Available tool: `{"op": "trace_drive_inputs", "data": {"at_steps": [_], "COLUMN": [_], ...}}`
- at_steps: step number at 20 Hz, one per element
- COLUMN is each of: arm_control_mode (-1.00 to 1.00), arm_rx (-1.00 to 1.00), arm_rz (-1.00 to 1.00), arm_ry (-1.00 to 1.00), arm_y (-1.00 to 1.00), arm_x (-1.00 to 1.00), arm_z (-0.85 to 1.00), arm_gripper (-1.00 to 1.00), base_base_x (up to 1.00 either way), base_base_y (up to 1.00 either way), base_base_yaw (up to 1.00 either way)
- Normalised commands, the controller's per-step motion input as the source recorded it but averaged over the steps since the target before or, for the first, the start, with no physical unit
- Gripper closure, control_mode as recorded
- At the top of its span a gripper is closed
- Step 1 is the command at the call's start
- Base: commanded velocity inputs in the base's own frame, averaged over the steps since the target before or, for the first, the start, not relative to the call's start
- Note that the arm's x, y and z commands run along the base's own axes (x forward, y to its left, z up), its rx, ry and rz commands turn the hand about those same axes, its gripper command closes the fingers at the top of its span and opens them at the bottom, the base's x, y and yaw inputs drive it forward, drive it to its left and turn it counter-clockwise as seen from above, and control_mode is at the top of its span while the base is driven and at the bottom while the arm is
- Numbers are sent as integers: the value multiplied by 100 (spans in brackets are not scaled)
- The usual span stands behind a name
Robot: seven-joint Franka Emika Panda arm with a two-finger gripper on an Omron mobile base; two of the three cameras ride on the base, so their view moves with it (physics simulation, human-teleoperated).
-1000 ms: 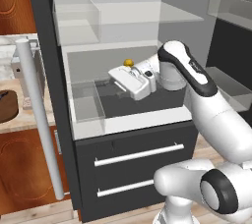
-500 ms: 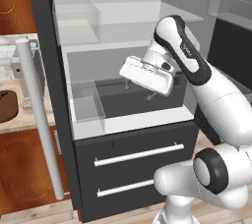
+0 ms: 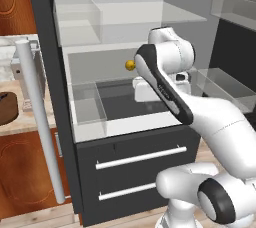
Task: Retrieve a lemon from the fridge and place it on the cutting board with the fish.
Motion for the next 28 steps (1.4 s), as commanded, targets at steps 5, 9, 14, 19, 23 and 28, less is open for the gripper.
{"op": "trace_drive_inputs", "data": {"at_steps": [5, 9, 14, 19, 23, 28], "arm_control_mode": [-100, -100, -100, -100, -100, -100], "arm_rx": [0, 0, 0, 11, 12, 0], "arm_rz": [36, 18, 1, -5, -1, 0], "arm_ry": [-18, -14, 2, 8, 0, 1], "arm_y": [-60, 0, 0, 0, -2, 0], "arm_x": [23, 19, 18, 0, 0, -1], "arm_z": [0, 0, -9, -16, -14, -2], "arm_gripper": [-100, -100, -100, -100, -100, -100], "base_base_x": [0, 0, 0, 0, 0, 0], "base_base_y": [0, 0, 0, 0, 0, 0], "base_base_yaw": [0, 0, 0, 0, 0, 0]}}
